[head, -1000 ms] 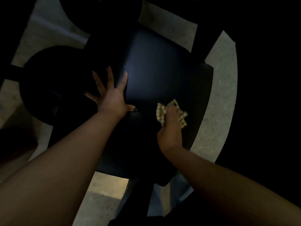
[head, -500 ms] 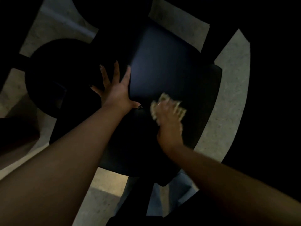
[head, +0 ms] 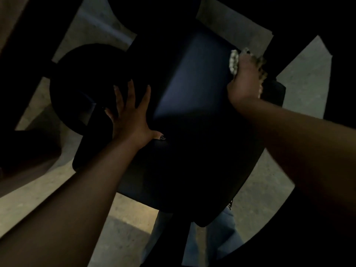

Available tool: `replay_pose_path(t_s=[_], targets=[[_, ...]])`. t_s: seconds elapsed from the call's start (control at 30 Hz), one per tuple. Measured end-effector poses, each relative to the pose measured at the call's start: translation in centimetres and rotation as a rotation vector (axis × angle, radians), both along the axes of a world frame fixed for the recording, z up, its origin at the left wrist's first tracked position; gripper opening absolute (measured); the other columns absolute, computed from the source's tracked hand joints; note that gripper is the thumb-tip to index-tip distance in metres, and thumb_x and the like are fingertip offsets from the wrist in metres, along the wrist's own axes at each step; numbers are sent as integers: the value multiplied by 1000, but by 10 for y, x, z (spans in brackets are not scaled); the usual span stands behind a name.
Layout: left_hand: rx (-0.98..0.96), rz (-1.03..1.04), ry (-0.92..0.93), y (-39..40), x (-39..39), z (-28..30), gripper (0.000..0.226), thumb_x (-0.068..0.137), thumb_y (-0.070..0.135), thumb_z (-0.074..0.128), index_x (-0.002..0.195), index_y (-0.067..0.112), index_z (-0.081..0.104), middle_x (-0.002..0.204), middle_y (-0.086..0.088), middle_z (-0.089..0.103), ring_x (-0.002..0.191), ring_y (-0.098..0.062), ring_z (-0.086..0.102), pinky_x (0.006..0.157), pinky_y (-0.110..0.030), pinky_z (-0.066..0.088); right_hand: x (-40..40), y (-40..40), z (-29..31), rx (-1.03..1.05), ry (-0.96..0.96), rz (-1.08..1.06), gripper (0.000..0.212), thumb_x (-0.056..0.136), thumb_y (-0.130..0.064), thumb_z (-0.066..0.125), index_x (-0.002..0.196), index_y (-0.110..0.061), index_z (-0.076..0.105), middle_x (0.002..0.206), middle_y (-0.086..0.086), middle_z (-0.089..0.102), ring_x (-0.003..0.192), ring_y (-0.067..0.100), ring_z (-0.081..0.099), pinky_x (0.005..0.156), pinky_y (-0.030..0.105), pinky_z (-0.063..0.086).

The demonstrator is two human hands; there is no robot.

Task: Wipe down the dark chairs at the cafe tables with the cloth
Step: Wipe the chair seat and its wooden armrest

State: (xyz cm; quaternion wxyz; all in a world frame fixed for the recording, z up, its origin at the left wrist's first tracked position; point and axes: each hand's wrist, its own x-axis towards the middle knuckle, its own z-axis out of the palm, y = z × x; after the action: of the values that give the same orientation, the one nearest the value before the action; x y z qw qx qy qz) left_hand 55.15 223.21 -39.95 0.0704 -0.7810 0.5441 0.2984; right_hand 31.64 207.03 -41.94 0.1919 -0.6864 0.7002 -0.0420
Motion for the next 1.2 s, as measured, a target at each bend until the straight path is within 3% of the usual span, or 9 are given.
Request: replay_pose_path(t_s=[0.17,0.33,0.5,0.67,0.77,0.9,1.03,1.1,1.2], targets=[[35,197,-38,7,-5,2,147,46,59,87,152,37,-13,160,-2,-23,146,-37,-22,104,-76,7,43,114,-7,26,-70,355,71,79,7,43,148,-2,26,156,21,18,145,36,12,119,41,-4],[77,167,-24,6,-1,2,144,51,61,85,152,32,-14,161,-1,-22,145,-39,-21,104,-78,10,25,161,17,189,-208,861,57,87,6,48,142,-2,39,152,18,29,143,37,20,119,50,5],[134,126,42,4,7,6,145,53,53,88,151,34,-17,159,-1,-27,143,-39,-25,103,-79,8,33,18,17,29,-75,236,67,84,9,40,148,-3,23,156,17,18,146,30,12,120,36,4],[168,114,109,3,16,11,143,58,34,91,152,35,-16,159,2,-28,143,-39,-26,105,-78,7,76,-11,1,46,184,188,56,98,-4,27,151,-7,11,157,16,12,145,33,9,118,44,-2],[182,127,110,2,13,15,141,60,31,91,152,35,-16,159,2,-28,143,-39,-27,104,-78,7,76,78,6,69,185,537,64,89,-5,6,153,-12,1,159,18,2,145,38,-2,115,52,-7],[191,130,143,0,14,21,136,65,24,88,152,33,-16,159,2,-28,142,-40,-28,106,-76,6,46,142,21,280,46,1034,64,93,-5,25,151,-15,-1,159,8,-7,146,27,-11,118,41,-11],[193,109,156,1,17,23,133,68,22,86,152,33,-16,159,2,-29,143,-40,-27,109,-74,6,40,34,9,26,73,714,53,99,-8,34,150,-11,19,157,9,18,146,23,13,119,38,3],[191,105,147,2,16,24,132,70,22,86,152,32,-17,159,1,-29,143,-40,-27,109,-74,6,29,-22,16,40,33,478,66,87,6,40,150,-5,22,155,16,23,144,30,19,119,41,9],[182,101,140,2,16,22,132,69,21,86,152,32,-16,159,1,-29,143,-40,-27,110,-73,6,36,-42,16,64,39,313,69,85,3,43,149,-11,24,153,14,28,142,29,24,118,38,14]])
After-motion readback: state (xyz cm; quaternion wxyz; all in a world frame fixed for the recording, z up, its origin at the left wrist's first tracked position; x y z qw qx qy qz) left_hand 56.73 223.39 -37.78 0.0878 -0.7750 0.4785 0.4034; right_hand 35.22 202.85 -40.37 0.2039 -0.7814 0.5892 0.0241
